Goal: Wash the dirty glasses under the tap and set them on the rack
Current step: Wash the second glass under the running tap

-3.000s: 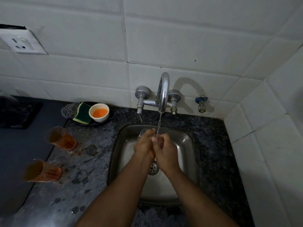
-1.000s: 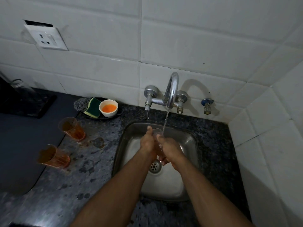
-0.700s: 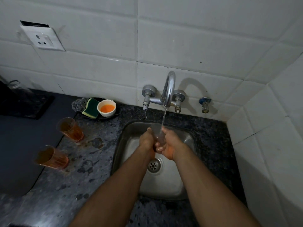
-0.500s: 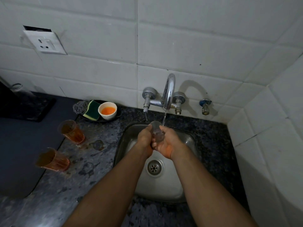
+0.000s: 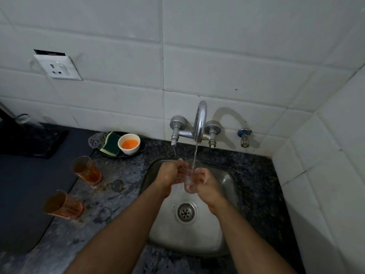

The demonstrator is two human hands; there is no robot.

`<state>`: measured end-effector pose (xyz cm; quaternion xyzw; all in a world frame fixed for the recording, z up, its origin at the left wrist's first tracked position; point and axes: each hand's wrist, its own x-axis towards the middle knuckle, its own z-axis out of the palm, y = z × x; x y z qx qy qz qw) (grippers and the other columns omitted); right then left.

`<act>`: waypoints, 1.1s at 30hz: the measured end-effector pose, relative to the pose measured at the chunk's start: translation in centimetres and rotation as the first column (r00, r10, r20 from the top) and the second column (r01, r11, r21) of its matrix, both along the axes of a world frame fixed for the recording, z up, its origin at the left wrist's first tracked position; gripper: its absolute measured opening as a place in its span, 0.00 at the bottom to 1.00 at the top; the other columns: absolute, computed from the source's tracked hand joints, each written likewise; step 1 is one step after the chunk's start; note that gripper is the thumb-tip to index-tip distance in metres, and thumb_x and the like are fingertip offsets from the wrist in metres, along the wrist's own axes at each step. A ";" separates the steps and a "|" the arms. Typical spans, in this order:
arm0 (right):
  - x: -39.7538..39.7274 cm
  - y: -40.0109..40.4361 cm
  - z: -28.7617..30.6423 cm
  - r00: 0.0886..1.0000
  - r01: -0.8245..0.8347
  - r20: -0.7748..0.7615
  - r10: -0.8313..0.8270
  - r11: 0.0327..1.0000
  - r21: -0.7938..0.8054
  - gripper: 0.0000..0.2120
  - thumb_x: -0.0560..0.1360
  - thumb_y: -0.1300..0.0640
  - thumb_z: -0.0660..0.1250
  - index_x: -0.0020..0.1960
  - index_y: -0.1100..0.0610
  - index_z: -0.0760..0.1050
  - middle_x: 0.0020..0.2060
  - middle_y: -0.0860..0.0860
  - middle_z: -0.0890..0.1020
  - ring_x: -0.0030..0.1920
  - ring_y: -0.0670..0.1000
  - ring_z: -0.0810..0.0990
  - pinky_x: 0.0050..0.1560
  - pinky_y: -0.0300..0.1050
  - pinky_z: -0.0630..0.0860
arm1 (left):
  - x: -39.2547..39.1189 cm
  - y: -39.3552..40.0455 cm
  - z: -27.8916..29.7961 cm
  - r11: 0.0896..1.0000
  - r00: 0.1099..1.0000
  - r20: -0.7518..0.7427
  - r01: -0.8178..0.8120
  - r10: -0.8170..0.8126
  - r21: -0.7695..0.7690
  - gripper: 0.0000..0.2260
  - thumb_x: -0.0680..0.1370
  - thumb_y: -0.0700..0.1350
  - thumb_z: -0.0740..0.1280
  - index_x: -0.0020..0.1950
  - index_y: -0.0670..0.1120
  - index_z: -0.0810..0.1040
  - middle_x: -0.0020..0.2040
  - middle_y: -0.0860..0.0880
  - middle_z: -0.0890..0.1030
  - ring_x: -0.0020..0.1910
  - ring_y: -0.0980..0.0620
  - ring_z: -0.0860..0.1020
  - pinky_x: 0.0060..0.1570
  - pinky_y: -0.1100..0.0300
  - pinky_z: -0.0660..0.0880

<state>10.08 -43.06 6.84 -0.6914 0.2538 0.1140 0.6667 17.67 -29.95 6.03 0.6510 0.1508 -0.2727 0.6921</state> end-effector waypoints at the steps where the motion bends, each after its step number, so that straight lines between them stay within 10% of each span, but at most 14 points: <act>1: 0.2 0.1 0.1 0.999 -0.003 0.034 0.004 0.999 -0.033 0.29 0.69 0.71 0.78 0.63 0.50 0.74 0.58 0.51 0.84 0.58 0.51 0.82 0.50 0.44 0.80 | 0.7 0.1 -0.2 0.999 0.999 0.020 -0.039 0.039 0.035 0.14 0.84 0.46 0.66 0.54 0.36 0.85 0.44 0.40 0.86 0.40 0.46 0.83 0.42 0.52 0.81; 4: 1.0 0.2 0.0 0.995 0.009 0.101 0.002 0.994 -0.106 0.30 0.67 0.69 0.80 0.61 0.48 0.73 0.59 0.50 0.83 0.60 0.52 0.82 0.57 0.51 0.82 | 3.1 0.4 -0.3 0.966 0.984 0.149 -0.128 0.096 0.224 0.15 0.78 0.50 0.72 0.51 0.37 0.84 0.39 0.41 0.85 0.39 0.41 0.83 0.40 0.48 0.80; 7: 1.1 0.1 0.2 0.992 0.012 0.126 0.000 0.995 -0.095 0.30 0.68 0.70 0.79 0.62 0.50 0.72 0.57 0.50 0.84 0.57 0.51 0.83 0.54 0.47 0.83 | 5.3 0.8 0.3 0.756 0.922 0.334 -0.074 -0.197 0.650 0.17 0.76 0.57 0.74 0.54 0.44 0.82 0.47 0.46 0.85 0.49 0.43 0.84 0.49 0.50 0.79; 11: 1.0 0.0 0.1 0.992 0.020 0.123 -0.006 0.994 -0.111 0.30 0.67 0.70 0.79 0.62 0.52 0.72 0.56 0.50 0.84 0.58 0.51 0.83 0.50 0.44 0.82 | 6.9 0.7 1.6 0.534 0.793 0.346 -0.031 -0.501 0.845 0.23 0.77 0.51 0.74 0.64 0.41 0.70 0.55 0.40 0.82 0.55 0.37 0.81 0.49 0.49 0.75; 24: 1.3 0.8 0.8 0.995 -0.008 0.093 0.017 0.996 -0.090 0.30 0.67 0.68 0.81 0.63 0.51 0.73 0.58 0.50 0.84 0.56 0.49 0.84 0.51 0.47 0.84 | 8.5 0.3 1.5 0.091 0.545 0.157 -0.147 -0.823 0.985 0.34 0.80 0.39 0.64 0.82 0.32 0.52 0.62 0.38 0.81 0.57 0.39 0.82 0.51 0.45 0.78; 33: 1.1 0.1 2.0 0.994 0.059 0.099 -0.044 0.986 -0.156 0.29 0.67 0.68 0.81 0.61 0.50 0.73 0.57 0.49 0.83 0.54 0.48 0.83 0.53 0.48 0.84 | 8.0 0.2 1.2 0.106 0.555 0.168 -0.141 -0.815 0.984 0.36 0.82 0.37 0.61 0.84 0.34 0.45 0.58 0.37 0.82 0.52 0.39 0.82 0.45 0.48 0.76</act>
